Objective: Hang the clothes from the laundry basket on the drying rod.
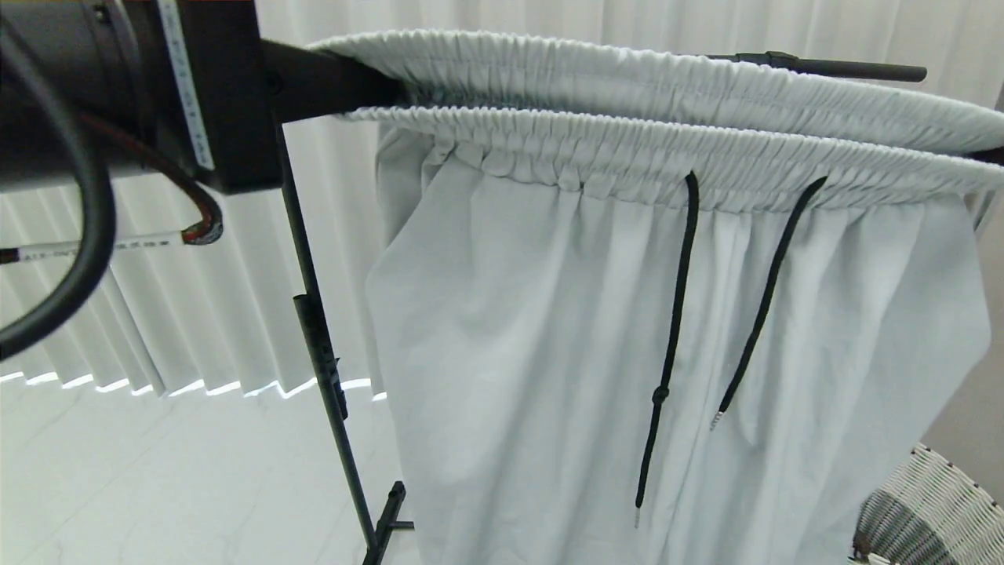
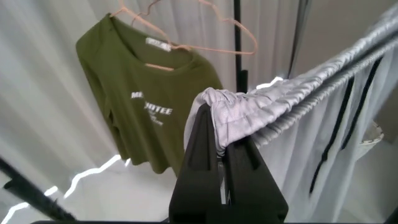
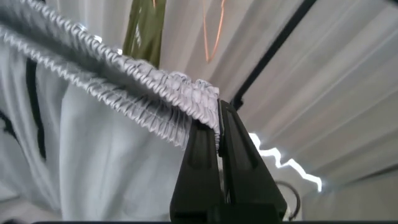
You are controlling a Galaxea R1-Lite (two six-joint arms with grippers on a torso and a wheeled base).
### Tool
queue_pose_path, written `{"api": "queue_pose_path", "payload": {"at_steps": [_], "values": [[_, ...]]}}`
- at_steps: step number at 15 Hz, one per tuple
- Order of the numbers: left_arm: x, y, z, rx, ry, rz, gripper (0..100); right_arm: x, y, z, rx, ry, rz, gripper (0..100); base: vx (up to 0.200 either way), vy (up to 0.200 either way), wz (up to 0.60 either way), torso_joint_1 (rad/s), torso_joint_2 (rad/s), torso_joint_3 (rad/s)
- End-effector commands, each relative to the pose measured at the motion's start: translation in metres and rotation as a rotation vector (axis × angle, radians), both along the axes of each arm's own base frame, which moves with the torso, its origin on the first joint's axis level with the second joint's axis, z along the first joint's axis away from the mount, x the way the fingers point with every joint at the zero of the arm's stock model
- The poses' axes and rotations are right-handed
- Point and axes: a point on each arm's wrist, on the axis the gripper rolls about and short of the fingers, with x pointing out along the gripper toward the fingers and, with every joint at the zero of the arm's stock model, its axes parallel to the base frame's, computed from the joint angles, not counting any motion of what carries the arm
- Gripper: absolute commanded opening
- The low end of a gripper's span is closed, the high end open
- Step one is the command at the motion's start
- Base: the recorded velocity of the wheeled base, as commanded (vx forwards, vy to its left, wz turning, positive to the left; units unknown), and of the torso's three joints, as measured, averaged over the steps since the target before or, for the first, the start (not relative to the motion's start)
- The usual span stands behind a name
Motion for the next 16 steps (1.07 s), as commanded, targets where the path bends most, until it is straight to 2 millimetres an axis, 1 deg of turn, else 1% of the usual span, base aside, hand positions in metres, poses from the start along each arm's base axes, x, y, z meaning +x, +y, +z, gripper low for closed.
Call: {"api": "queue_pose_path", "payload": {"at_steps": [1,3,4,5,6,7,8,10,12,14,16], "values": [[0.007,-0.016,0.001,-0.017,-0.020,-0.014,0,-0.028,-0.022,0.001,0.004,0.005,0.066,0,0.000,0.000,0.00,0.000,0.00,0.000],[0.017,-0.027,-0.001,-0.017,-0.027,0.033,0,-0.046,-0.026,-0.006,-0.016,0.061,0.223,0,0.000,0.000,0.00,0.000,0.00,0.000],[0.020,-0.031,-0.001,-0.017,-0.027,0.038,0,-0.052,-0.025,-0.008,0.006,0.091,0.316,0,0.000,0.000,0.00,0.000,0.00,0.000],[0.021,-0.032,0.000,-0.018,-0.028,0.038,0,-0.054,-0.024,-0.009,0.013,0.102,0.344,0,0.000,0.000,0.00,0.000,0.00,0.000],[0.026,-0.037,0.002,-0.024,-0.031,0.036,0,-0.062,-0.020,-0.010,0.038,0.132,0.490,0,0.000,0.000,0.00,0.000,0.00,0.000],[0.029,-0.041,0.002,-0.022,-0.029,0.038,0,-0.065,-0.017,-0.009,0.050,0.138,0.537,0,0.000,0.000,0.00,0.000,0.00,0.000],[0.030,-0.042,0.004,-0.028,-0.034,0.038,0,-0.065,-0.014,-0.008,0.070,0.136,0.547,0,0.000,0.000,0.00,0.000,0.00,0.000],[0.030,-0.042,0.002,-0.013,-0.021,0.039,0,-0.065,-0.016,-0.007,0.077,0.131,0.542,0,0.000,0.000,0.00,0.000,0.00,0.000],[0.025,-0.035,-0.001,0.037,0.028,0.040,0,-0.060,-0.018,-0.010,0.066,0.134,0.459,0,0.000,0.000,0.00,0.000,0.00,0.000],[0.009,-0.022,0.003,0.038,0.129,0.036,0,-0.046,-0.014,-0.011,0.051,0.124,0.286,0,0.000,0.000,0.00,0.000,0.00,0.000],[-0.017,-0.008,0.010,0.030,0.221,-0.007,0,-0.032,-0.001,-0.007,0.086,0.090,0.209,0,0.000,0.000,0.00,0.000,0.00,0.000]]}}
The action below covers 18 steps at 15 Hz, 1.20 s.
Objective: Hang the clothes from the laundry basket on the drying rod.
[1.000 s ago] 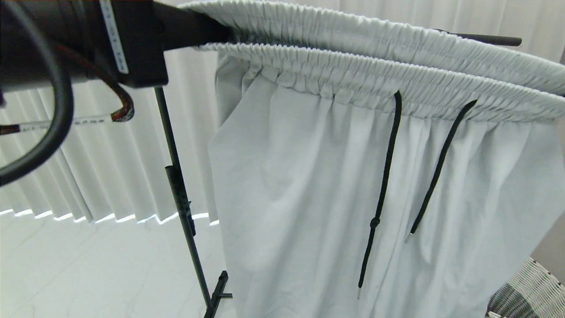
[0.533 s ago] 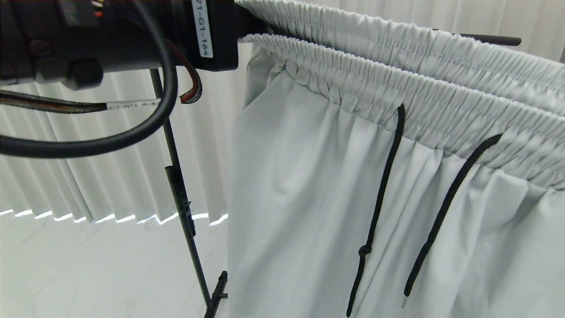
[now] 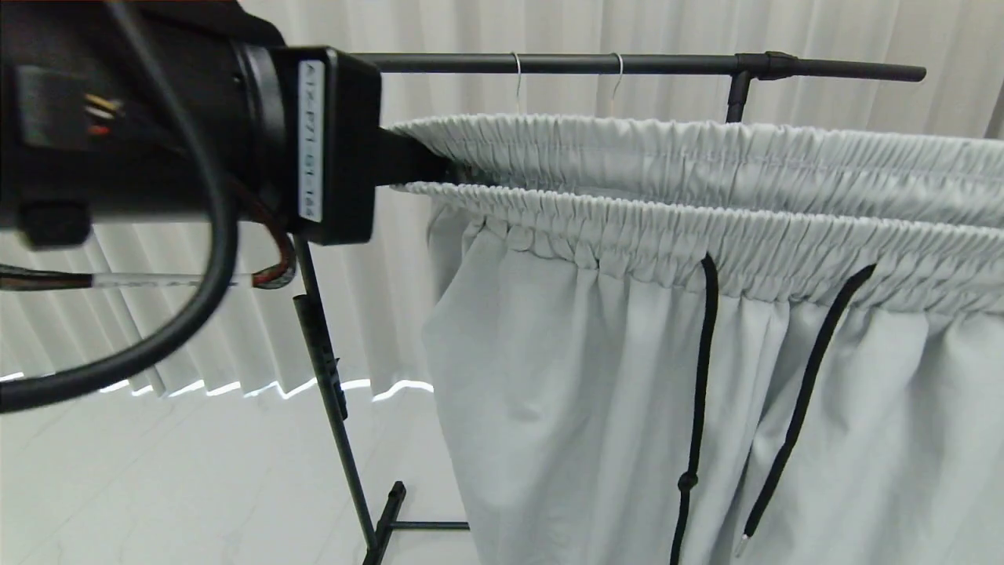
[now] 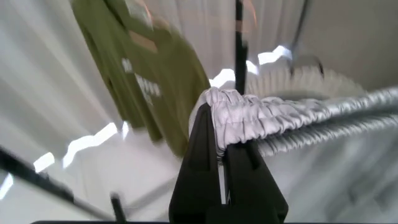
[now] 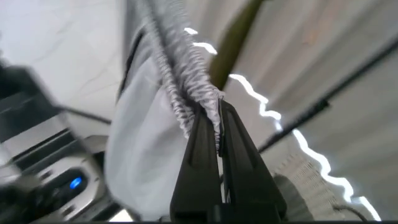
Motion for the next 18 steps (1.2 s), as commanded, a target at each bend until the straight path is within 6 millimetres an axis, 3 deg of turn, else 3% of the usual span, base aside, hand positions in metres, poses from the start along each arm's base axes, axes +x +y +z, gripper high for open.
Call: {"api": "queue_pose_path", "payload": {"at_steps": [1,3,8,15,17,18], "values": [[-0.033,0.019,0.017,-0.066,0.030,-0.064,0,0.019,0.022,0.000,0.006,-0.011,-0.072,0,0.000,0.000,0.00,0.000,0.00,0.000],[-0.062,0.032,0.018,-0.080,0.093,-0.152,0,0.034,0.048,0.003,0.086,-0.057,-0.070,0,0.000,0.000,0.00,0.000,0.00,0.000],[-0.097,0.048,0.024,-0.114,0.093,-0.359,0,0.066,0.105,0.007,0.184,-0.152,-0.010,0,0.000,0.000,0.00,0.000,0.00,0.000],[-0.102,0.055,0.024,-0.115,0.082,-0.383,0,0.067,0.101,0.004,0.146,-0.139,-0.036,0,0.000,0.000,0.00,0.000,0.00,0.000],[-0.093,0.054,0.024,-0.086,0.053,-0.324,0,0.066,0.090,0.006,0.122,-0.142,-0.057,0,0.000,0.000,0.00,0.000,0.00,0.000],[-0.076,0.051,0.026,-0.034,-0.002,-0.228,0,0.067,0.080,0.014,0.128,-0.175,-0.089,0,0.000,0.000,0.00,0.000,0.00,0.000]]}}
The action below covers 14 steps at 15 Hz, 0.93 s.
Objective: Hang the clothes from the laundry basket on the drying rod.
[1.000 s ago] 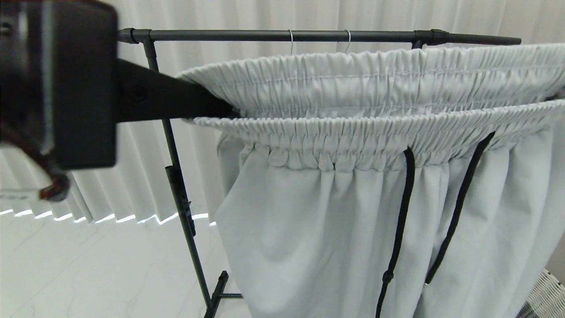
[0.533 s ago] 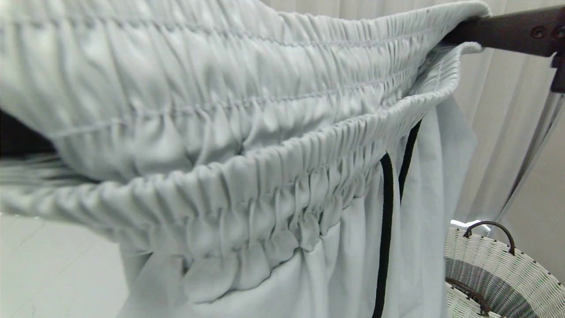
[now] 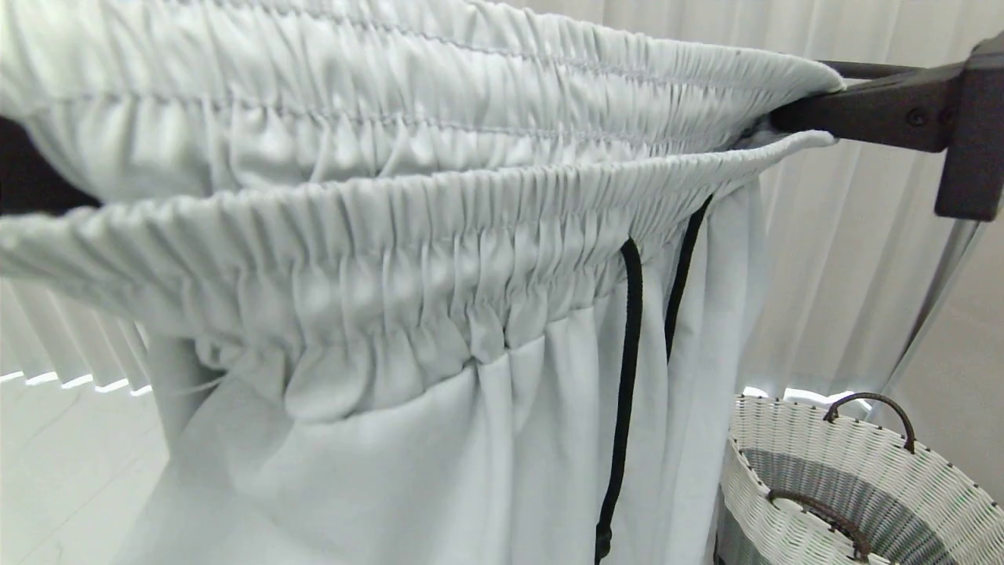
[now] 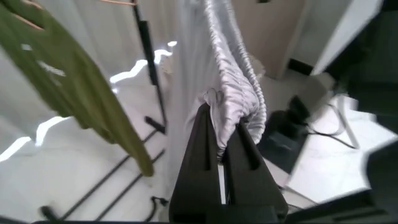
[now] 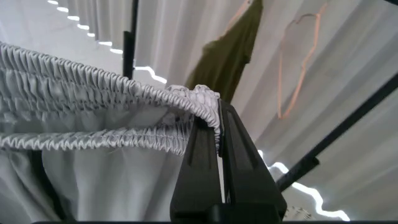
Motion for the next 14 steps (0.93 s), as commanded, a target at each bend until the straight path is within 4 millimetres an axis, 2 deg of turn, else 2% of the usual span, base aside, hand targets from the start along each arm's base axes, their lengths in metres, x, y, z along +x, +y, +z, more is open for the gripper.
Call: {"api": "queue_pose_path", "payload": {"at_steps": [1,3,4,6,9,14], "values": [[0.030,-0.007,0.006,0.061,-0.079,0.167,0,-0.003,-0.020,0.015,0.028,-0.043,-0.049,0,0.000,0.000,0.00,0.000,0.00,0.000],[0.052,-0.015,0.012,0.088,-0.118,0.249,0,-0.013,-0.036,0.022,0.014,-0.035,-0.055,0,0.000,0.000,0.00,0.000,0.00,0.000],[0.058,-0.019,0.009,0.104,-0.109,0.271,0,-0.017,-0.041,0.019,-0.003,-0.021,-0.050,0,0.000,0.000,0.00,0.000,0.00,0.000],[0.063,-0.024,-0.015,0.171,-0.054,0.280,0,-0.026,-0.045,-0.002,-0.074,0.013,-0.020,0,0.000,0.000,0.00,0.000,0.00,0.000],[0.066,-0.029,-0.011,0.132,-0.077,0.283,0,-0.027,-0.048,0.006,-0.039,-0.024,-0.055,0,0.000,0.000,0.00,0.000,0.00,0.000],[0.066,-0.028,-0.012,0.139,-0.080,0.295,0,-0.027,-0.048,0.006,-0.039,-0.026,-0.058,0,0.000,0.000,0.00,0.000,0.00,0.000]]}}
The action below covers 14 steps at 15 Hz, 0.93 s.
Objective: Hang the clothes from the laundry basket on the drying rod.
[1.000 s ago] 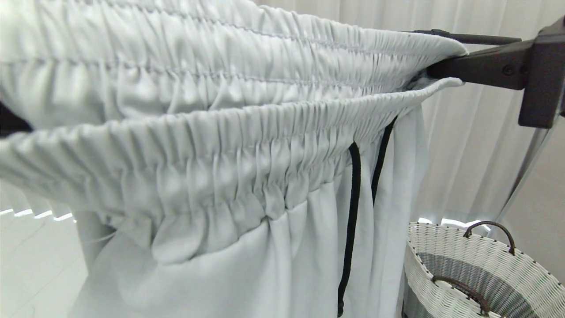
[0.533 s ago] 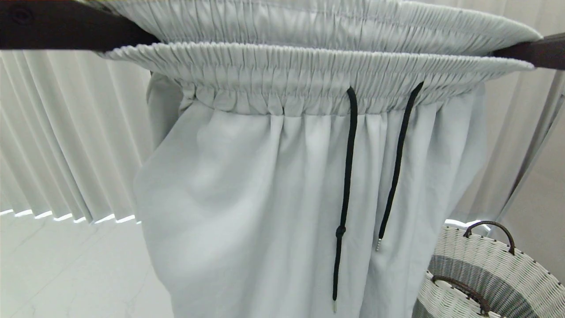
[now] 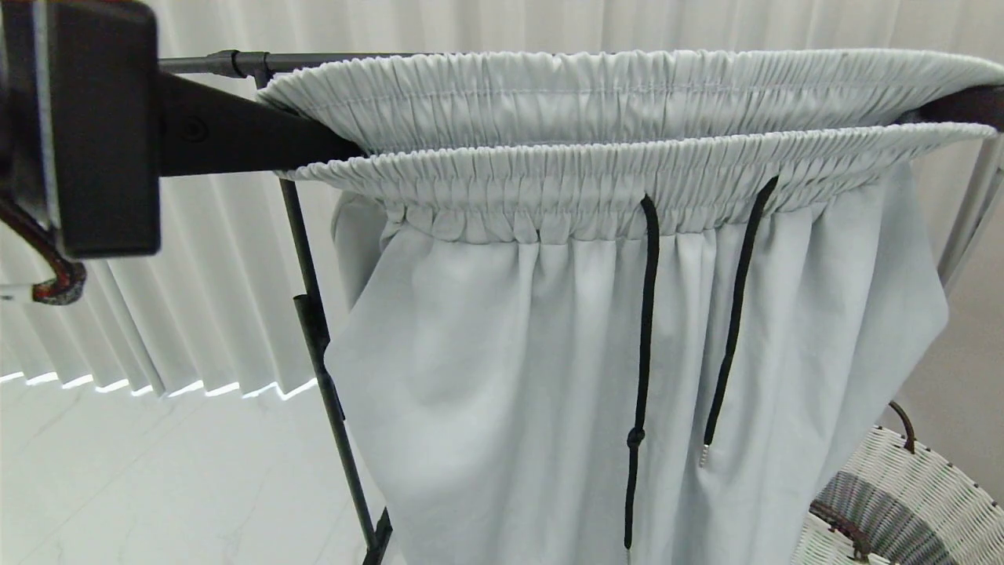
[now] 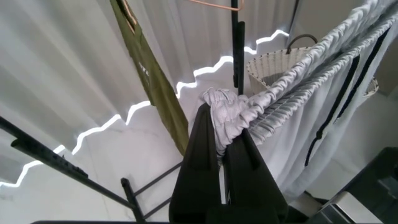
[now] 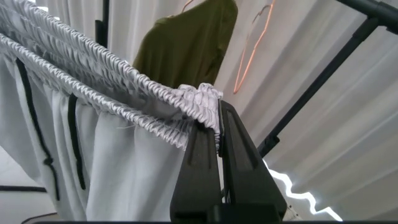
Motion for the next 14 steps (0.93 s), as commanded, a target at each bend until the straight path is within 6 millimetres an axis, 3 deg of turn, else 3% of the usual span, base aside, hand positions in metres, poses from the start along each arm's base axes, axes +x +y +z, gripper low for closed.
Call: {"api": "queue_pose_path", "payload": {"at_steps": [1,9,10,14], "values": [[0.001,-0.001,0.000,0.001,0.000,0.004,0,0.000,-0.001,0.000,0.001,-0.002,-0.001,0,0.000,0.000,0.00,0.000,0.00,0.000],[-0.002,0.003,0.004,-0.014,-0.013,0.003,0,0.000,-0.001,-0.001,-0.010,0.006,-0.006,0,0.000,0.000,0.00,0.000,0.00,0.000],[-0.002,0.004,0.005,-0.018,-0.015,0.003,0,0.000,-0.001,-0.002,-0.016,0.012,-0.006,100,0.000,0.000,0.00,0.000,0.00,0.000],[0.004,0.005,0.004,-0.005,-0.022,0.069,0,-0.009,-0.012,-0.012,-0.060,0.033,0.036,100,0.000,0.000,0.00,0.000,0.00,0.000]]}}
